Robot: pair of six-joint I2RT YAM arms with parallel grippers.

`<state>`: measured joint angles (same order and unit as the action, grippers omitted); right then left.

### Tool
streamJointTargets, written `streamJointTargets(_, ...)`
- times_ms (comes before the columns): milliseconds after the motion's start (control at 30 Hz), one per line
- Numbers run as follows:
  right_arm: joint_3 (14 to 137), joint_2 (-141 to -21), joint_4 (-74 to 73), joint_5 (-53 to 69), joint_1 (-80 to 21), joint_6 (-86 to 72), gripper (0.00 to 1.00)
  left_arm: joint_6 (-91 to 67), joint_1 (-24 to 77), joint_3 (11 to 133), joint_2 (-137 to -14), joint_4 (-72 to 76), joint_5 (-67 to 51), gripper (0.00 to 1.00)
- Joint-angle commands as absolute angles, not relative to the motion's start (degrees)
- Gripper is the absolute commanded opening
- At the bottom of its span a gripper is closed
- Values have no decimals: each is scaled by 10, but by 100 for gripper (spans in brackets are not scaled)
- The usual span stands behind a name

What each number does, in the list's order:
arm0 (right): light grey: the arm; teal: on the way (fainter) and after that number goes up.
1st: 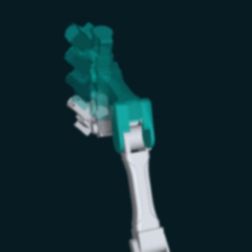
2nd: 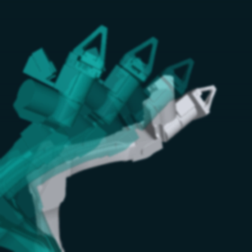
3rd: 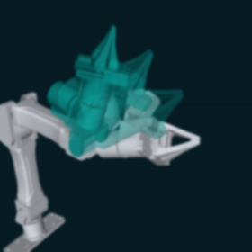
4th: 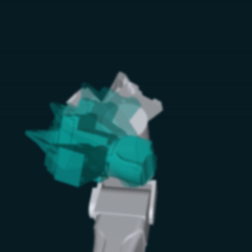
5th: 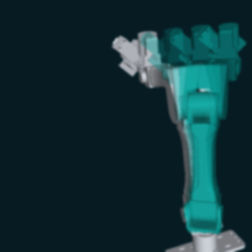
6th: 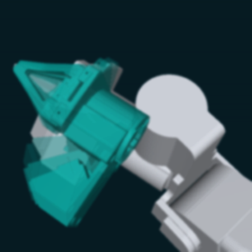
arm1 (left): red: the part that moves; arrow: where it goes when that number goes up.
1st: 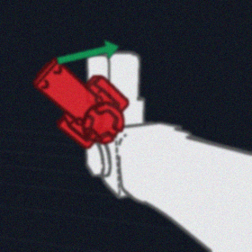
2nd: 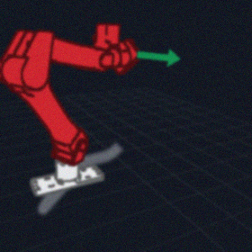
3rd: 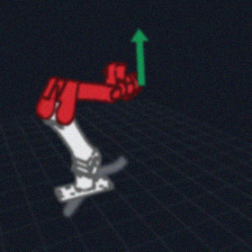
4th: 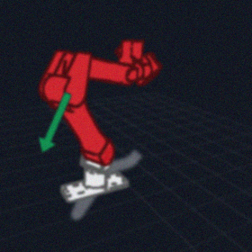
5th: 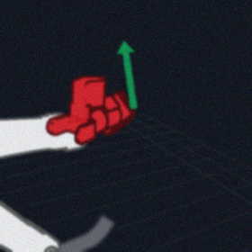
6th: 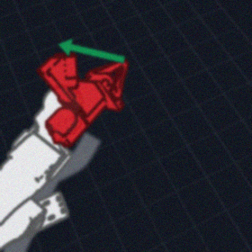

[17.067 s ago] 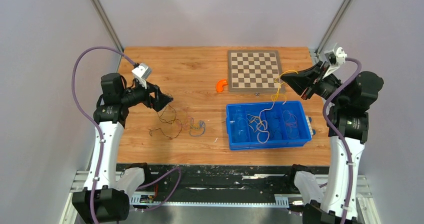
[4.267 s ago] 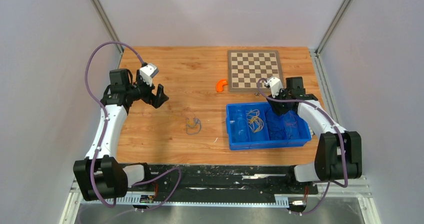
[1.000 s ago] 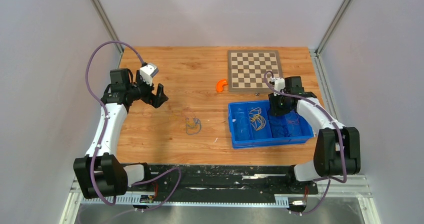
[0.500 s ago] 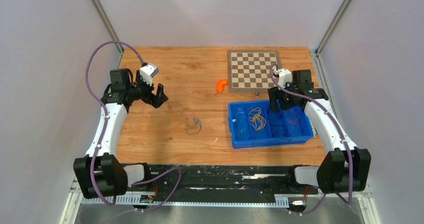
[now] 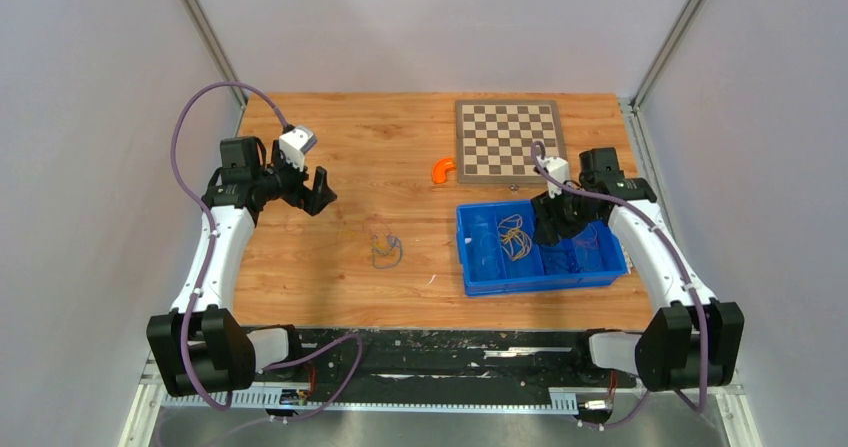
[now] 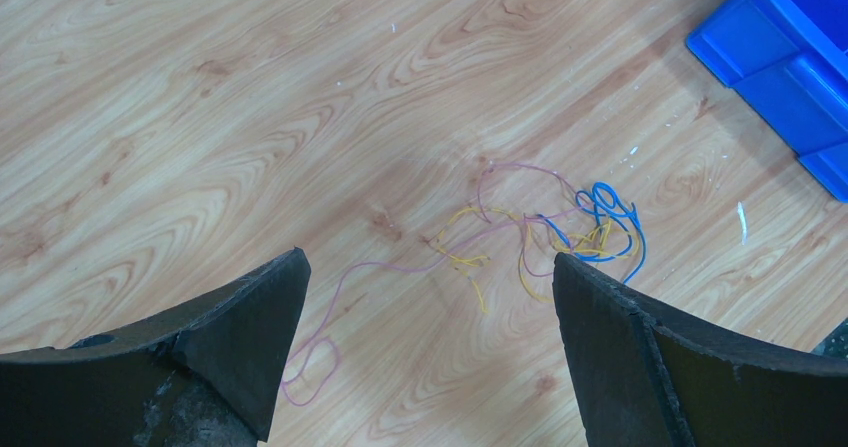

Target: Untangle the cables

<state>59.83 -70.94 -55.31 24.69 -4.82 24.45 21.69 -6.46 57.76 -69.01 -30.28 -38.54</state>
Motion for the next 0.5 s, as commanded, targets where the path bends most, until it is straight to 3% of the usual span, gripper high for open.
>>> streamJointTargets(0,599,-750,-570,265,-56,274,51,206,-67,599,-685,-296,-396,100)
streamJointTargets(133,598,-780,-565,249,-58,278,47,208,-67,598,-686,-298,-395,100)
streamJointTargets(233,596,-793,-559,234,-58,279,38,210,-67,597,-686,-297,-395,100)
streamJointTargets(433,597,-795,-540,212,-58,286,1,212,-67,595,-690,-295,-394,100)
streamJointTargets(467,596,-795,-531,202,-58,288,0,211,-67,595,-691,-295,-395,100)
